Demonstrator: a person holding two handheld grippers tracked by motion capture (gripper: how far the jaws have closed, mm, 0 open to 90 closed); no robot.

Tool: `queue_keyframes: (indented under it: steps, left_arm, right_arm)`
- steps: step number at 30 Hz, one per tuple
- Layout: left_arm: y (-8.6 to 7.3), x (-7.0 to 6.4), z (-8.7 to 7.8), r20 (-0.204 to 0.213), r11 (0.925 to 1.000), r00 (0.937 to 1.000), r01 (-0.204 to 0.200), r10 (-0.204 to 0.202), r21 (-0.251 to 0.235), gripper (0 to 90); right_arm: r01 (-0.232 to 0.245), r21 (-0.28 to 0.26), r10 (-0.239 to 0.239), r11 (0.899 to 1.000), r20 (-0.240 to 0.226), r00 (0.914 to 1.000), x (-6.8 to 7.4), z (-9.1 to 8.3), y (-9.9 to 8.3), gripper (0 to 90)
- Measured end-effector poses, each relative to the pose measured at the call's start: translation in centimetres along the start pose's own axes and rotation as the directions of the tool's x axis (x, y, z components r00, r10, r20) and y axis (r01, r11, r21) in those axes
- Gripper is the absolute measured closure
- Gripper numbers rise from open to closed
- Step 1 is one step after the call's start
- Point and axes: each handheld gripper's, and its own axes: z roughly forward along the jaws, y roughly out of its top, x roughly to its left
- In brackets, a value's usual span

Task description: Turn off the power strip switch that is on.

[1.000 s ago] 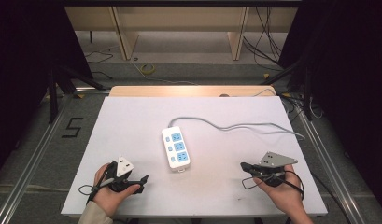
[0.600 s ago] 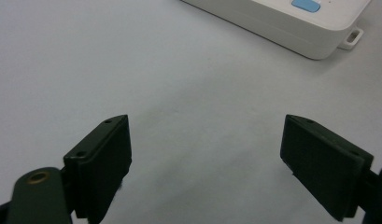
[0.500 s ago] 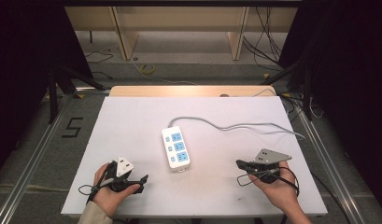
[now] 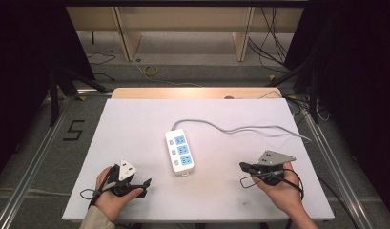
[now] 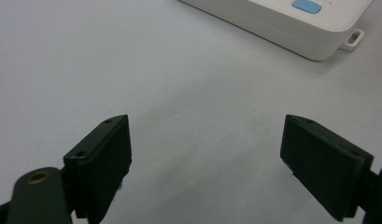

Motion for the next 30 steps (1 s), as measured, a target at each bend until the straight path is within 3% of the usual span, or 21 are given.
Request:
queue_keyframes:
  steps: [30]
  left_arm:
    - [0.0,0.0,0.0,0.0,1.0,1.0,-0.004,0.004,0.003,16.4]
  right_arm:
    - [0.02,0.009,-0.02,1.0,-0.031,0.9993,0.8,1.6,1.7,90.0]
